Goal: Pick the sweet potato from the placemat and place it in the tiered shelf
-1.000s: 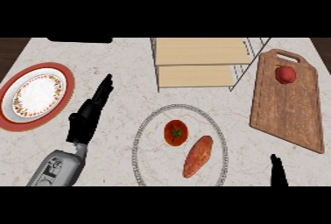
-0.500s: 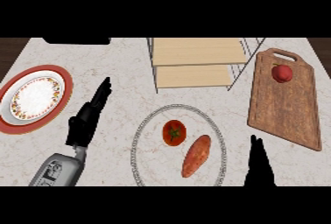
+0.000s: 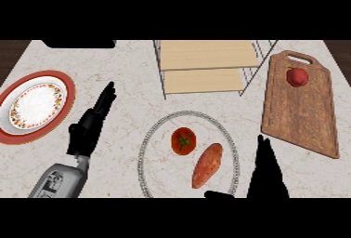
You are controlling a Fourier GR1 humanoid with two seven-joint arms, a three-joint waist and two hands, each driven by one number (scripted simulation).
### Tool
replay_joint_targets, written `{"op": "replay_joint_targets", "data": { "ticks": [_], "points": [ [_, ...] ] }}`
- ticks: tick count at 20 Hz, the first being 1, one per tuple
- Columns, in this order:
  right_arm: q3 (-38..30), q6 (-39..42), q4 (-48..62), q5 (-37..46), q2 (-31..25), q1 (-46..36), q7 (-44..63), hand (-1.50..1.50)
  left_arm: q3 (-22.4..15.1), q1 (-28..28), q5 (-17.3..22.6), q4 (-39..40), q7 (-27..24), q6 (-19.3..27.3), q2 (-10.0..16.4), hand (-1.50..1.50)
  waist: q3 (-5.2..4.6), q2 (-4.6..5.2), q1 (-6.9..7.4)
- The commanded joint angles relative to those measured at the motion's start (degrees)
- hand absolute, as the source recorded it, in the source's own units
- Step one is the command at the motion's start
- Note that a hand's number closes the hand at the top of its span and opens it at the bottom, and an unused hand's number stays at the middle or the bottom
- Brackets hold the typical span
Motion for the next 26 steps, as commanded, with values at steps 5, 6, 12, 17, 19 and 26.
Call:
{"op": "replay_joint_targets", "data": {
  "ticks": [5,6,12,17,19,26],
  "points": [
    [-0.6,-0.06,3.45,-2.4,0.61,-3.69,13.8,-1.5,-0.58,-0.45,-0.89,-0.3,1.64,0.68,-1.37,0.0,0.03,-0.12,-0.27],
    [-1.38,0.54,3.47,-3.0,0.61,-4.39,13.8,-1.5,0.72,-1.81,-0.84,0.79,0.97,0.86,-0.98,0.0,0.0,-0.02,-0.44],
    [-3.16,2.08,4.88,-4.46,0.61,-4.82,13.8,-1.5,0.98,-0.62,-0.28,-0.6,1.58,-0.29,-0.56,0.0,0.01,-0.21,-0.54],
    [-5.06,0.48,10.52,-6.07,0.61,-8.57,13.8,-1.5,0.17,0.48,-1.16,0.37,0.17,-0.19,-1.63,0.0,0.04,-0.08,-0.1],
    [-2.84,-1.01,11.29,-4.81,0.61,-6.98,13.8,-1.5,2.19,0.65,0.84,-0.41,0.32,-3.04,0.95,0.0,0.04,-0.24,-0.05],
    [-2.99,-2.66,13.76,-5.97,0.6,-5.63,13.79,-1.5,0.4,2.55,-1.87,-1.22,0.26,-0.54,-1.33,0.0,0.1,-0.39,-0.21]
  ]
}}
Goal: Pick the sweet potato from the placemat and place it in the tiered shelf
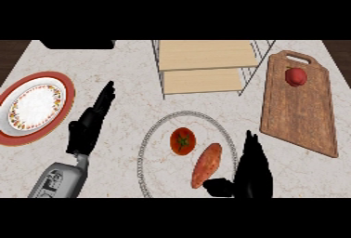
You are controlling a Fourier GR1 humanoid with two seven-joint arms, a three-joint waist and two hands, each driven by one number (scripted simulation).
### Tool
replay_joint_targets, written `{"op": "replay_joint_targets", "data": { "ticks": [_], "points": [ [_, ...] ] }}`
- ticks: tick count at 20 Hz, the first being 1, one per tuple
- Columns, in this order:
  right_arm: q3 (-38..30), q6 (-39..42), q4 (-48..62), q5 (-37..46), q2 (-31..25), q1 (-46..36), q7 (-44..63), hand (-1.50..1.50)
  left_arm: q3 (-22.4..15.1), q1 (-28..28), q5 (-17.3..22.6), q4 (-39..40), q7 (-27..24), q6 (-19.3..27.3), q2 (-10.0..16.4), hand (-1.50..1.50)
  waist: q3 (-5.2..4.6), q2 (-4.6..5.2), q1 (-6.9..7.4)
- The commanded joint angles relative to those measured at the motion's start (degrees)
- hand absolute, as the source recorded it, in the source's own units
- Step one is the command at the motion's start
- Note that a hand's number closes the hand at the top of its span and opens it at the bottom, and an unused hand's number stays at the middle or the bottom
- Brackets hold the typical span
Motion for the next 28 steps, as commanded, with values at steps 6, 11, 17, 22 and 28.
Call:
{"op": "replay_joint_targets", "data": {
  "ticks": [6,11,17,22,28],
  "points": [
    [2.69,-4.14,1.71,-0.87,0.6,-1.43,13.97,-1.5,0.17,1.01,0.01,-1.37,0.38,-1.11,-0.18,0.0,0.02,-0.13,-0.16],
    [5.26,-9.17,7.92,-1.78,0.6,-2.47,13.97,-1.5,1.84,0.1,0.01,1.56,-1.88,-1.19,-0.47,0.0,0.02,0.11,-0.2],
    [5.28,-7.76,10.41,-5.36,0.6,-3.98,13.97,1.5,1.42,1.3,-0.29,-2.56,0.69,-1.82,0.19,0.0,0.06,-0.05,0.33],
    [7.29,-4.34,10.48,-1.9,0.6,-5.1,13.63,1.5,2.01,-0.37,-1.35,-0.33,0.81,-2.13,-0.24,0.0,0.04,-0.07,-0.25],
    [16.85,-5.74,17.81,-3.98,0.59,-16.56,13.97,1.5,1.47,-0.08,-2.41,-0.92,1.27,-1.43,-1.69,0.0,0.06,0.06,0.88]
  ]
}}
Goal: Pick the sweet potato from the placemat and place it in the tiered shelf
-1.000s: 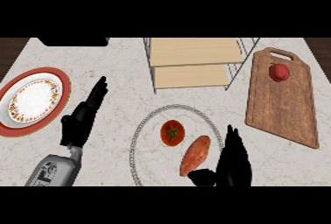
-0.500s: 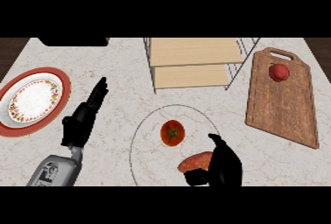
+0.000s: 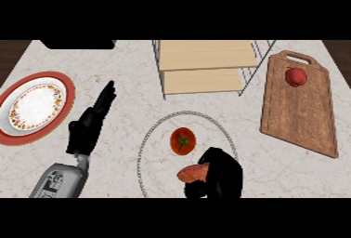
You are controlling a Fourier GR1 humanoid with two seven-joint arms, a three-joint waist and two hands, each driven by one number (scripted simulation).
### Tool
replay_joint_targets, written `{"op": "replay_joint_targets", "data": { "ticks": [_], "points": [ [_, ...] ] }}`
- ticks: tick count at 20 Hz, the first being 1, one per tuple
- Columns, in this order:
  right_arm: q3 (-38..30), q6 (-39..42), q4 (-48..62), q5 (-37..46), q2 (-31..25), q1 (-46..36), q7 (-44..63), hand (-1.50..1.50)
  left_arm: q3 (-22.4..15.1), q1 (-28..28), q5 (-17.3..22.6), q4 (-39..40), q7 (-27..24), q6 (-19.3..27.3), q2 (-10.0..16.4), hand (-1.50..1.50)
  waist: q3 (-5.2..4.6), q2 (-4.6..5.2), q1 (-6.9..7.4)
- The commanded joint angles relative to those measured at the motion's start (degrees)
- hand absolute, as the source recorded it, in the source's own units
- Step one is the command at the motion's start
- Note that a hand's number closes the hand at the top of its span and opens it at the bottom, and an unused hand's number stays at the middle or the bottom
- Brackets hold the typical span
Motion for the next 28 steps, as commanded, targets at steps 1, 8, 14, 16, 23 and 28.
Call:
{"op": "replay_joint_targets", "data": {
  "ticks": [1,8,14,16,23,28],
  "points": [
    [10.87,1.92,3.99,-3.23,0.87,-10.97,11.99,1.5,-1.0,-1.37,-1.37,1.32,-0.14,1.25,-2.17,0.0,0.04,0.26,1.34],
    [21.2,1.38,6.12,-15.63,0.88,-28.35,7.91,1.5,-1.04,-4.19,-1.08,2.9,0.33,-1.1,-1.67,0.0,0.02,0.35,3.4],
    [15.38,-11.32,0.74,-16.46,0.88,-33.42,3.8,1.5,-1.65,-1.89,-1.13,2.93,-1.22,-1.13,-2.44,0.0,0.05,-0.09,3.13],
    [16.8,-14.92,0.87,-14.63,0.88,-34.68,3.99,1.5,-1.16,-3.54,-1.04,1.38,0.58,-0.91,-2.15,0.0,0.07,-0.39,3.56],
    [13.68,-13.45,-2.88,-8.45,0.88,-42.23,11.04,1.5,-0.75,1.5,-1.44,3.42,-3.61,-0.83,-1.77,0.0,-0.1,-0.81,1.91],
    [6.43,-6.26,-0.89,-3.49,0.87,-49.71,14.0,1.5,-0.58,0.04,-0.77,1.81,-0.85,-0.94,-2.25,0.0,-0.1,-1.12,0.77]
  ]
}}
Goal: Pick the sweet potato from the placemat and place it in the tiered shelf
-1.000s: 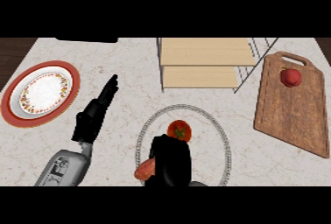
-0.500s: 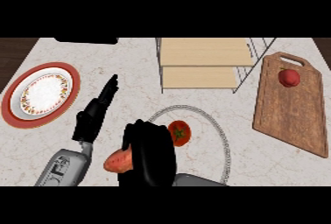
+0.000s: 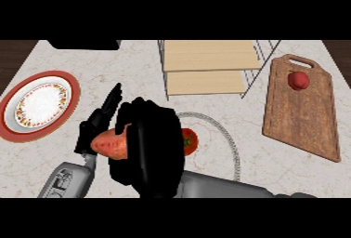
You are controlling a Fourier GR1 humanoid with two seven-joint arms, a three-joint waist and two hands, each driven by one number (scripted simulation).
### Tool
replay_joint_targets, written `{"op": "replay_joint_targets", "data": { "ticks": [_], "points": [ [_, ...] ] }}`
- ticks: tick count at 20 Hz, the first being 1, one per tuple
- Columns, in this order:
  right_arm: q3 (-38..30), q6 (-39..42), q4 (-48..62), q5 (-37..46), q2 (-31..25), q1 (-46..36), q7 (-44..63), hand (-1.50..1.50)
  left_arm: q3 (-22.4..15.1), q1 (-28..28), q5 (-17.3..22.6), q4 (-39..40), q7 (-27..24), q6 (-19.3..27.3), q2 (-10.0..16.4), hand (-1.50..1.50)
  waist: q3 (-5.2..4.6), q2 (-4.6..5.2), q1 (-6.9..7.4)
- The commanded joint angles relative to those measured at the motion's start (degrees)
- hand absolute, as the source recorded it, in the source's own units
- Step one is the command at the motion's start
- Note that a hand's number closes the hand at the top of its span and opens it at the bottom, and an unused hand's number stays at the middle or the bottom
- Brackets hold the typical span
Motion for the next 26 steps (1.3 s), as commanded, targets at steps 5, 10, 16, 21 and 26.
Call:
{"op": "replay_joint_targets", "data": {
  "ticks": [5,10,16,21,26],
  "points": [
    [-9.69,5.88,0.12,7.67,0.94,-10.26,15.18,1.5,0.57,1.31,0.23,-1.67,0.1,-0.45,0.77,0.0,0.02,-0.24,-0.91],
    [-13.76,12.61,1.04,10.86,0.94,-14.95,15.21,1.5,2.72,1.23,1.01,0.63,-0.88,-1.01,1.87,0.0,-0.04,-0.18,-1.58],
    [-20.33,15.4,4.74,11.67,0.94,-21.0,15.21,1.5,0.73,1.71,0.03,-2.16,0.33,-0.57,0.49,0.0,0.05,-0.1,-0.81],
    [-25.35,18.42,7.63,13.3,0.95,-26.8,14.45,1.5,2.21,0.1,-0.25,2.39,-2.78,0.61,-1.0,0.0,0.03,0.58,-1.75],
    [-28.64,19.34,11.37,15.73,0.95,-27.82,11.79,1.5,2.64,2.48,0.52,-0.91,-1.74,-2.27,1.93,0.0,0.08,0.62,-1.05]
  ]
}}
